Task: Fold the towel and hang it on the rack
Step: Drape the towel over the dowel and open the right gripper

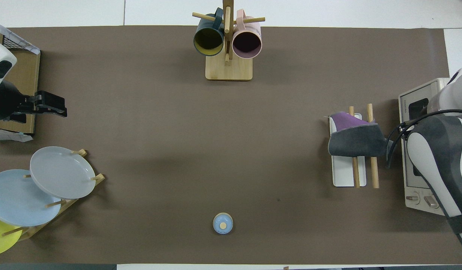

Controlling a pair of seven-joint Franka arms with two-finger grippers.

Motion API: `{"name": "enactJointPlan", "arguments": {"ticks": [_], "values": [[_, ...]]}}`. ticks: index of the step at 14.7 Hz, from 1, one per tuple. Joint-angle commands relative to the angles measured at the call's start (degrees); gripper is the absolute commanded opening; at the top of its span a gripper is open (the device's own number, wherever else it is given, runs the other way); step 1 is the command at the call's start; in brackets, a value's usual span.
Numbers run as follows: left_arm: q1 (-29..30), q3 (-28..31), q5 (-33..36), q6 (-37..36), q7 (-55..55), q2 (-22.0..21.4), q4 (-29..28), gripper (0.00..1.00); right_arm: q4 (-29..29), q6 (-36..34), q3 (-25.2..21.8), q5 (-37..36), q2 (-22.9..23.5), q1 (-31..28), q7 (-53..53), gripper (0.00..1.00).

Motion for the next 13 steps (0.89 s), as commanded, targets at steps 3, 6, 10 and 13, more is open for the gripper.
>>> {"name": "enactJointPlan", "arguments": {"ticks": [3, 6, 10, 13], "values": [[-2.47, 3.09, 1.15, -0.03, 2.04, -2.15, -2.08, 1.0, -0.19, 1.4, 0.56, -0.8, -1.4, -0.96, -2.6, 1.0], [-2.82, 2.83, 1.15, -0.47, 2.4, -2.06, -1.98, 1.0, 4.12, 0.43, 0.73, 0.51, -0.88, -0.44, -2.33, 1.0], [-3.96, 2.83, 0.8, -0.29, 2.57, -1.97, -2.07, 1.0, 12.29, -6.94, 1.08, 8.07, 0.18, -0.26, -1.28, 1.0], [-3.88, 2.74, 0.63, -0.2, 2.57, -2.15, -2.07, 1.0, 15.81, -10.98, 1.35, 8.34, 1.32, -0.44, 1.27, 1.0]]}}
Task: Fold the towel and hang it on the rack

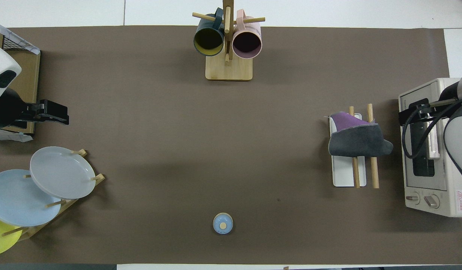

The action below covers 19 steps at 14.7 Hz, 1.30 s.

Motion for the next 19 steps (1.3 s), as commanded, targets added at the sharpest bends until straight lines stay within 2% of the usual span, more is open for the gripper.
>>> {"name": "enactJointPlan", "arguments": {"ticks": [1, 4, 10, 14, 19], "values": [[-0.72, 0.74, 0.61, 0.01, 0.78, -1.27, -1.22, 1.0, 2.58, -2.81, 0.31, 0.45, 1.74, -0.94, 1.69, 1.0], [-0.72, 0.74, 0.69, 0.28, 0.87, -1.45, -1.39, 1.0, 3.28, -1.32, 0.3, 2.99, 2.18, -1.04, 3.26, 1.0], [-0.72, 0.65, 0.69, 0.54, 0.95, -1.45, -1.39, 1.0, 7.32, -1.32, 0.31, 0.71, 3.67, 0.55, 3.62, 1.0], [-0.28, 0.74, 0.78, 1.15, 7.26, -1.36, -1.4, 1.0, 8.2, -2.54, 0.31, 1.23, 3.85, 0.81, 3.88, 1.0], [0.16, 0.83, 0.78, 1.07, 7.46, -1.36, -1.31, 1.0, 8.55, -2.63, 0.39, 1.58, 4.2, 0.99, 5.38, 1.0]]}}
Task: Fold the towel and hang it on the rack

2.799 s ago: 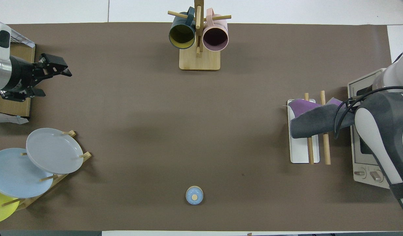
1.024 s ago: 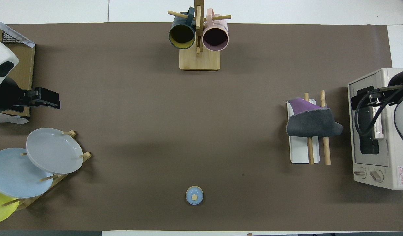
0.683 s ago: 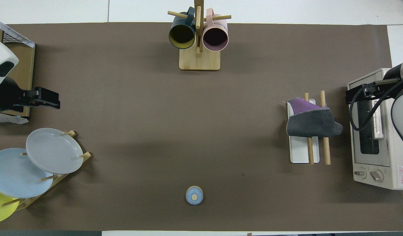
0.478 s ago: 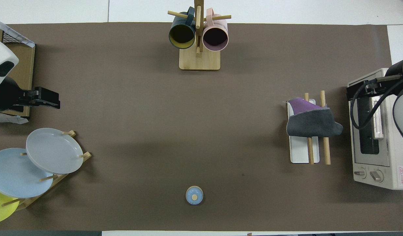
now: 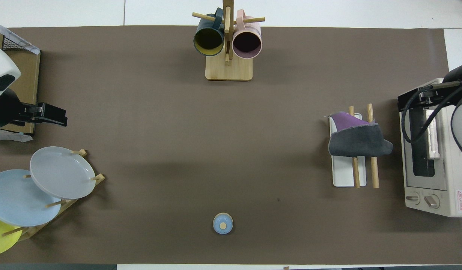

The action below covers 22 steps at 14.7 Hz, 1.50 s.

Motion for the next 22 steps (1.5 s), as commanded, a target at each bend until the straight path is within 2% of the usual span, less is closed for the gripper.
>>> {"name": "enactJointPlan", "arguments": {"ticks": [1, 5, 22], "values": [[0.16, 0.37, 0.78, 0.55, 1.13, -1.45, -1.39, 1.0, 1.77, -1.75, 0.23, 0.34, 0.91, -0.02, 1.7, 1.0], [0.16, 0.37, 0.78, 0.55, 1.13, -1.45, -1.4, 1.0, 1.77, -2.11, 0.14, 2.62, 1.0, -0.28, 2.32, 1.0], [0.16, 0.37, 0.78, 0.55, 1.13, -1.45, -1.4, 1.0, 1.24, -2.19, 0.14, 1.74, 0.74, -0.02, 2.41, 1.0]]}}
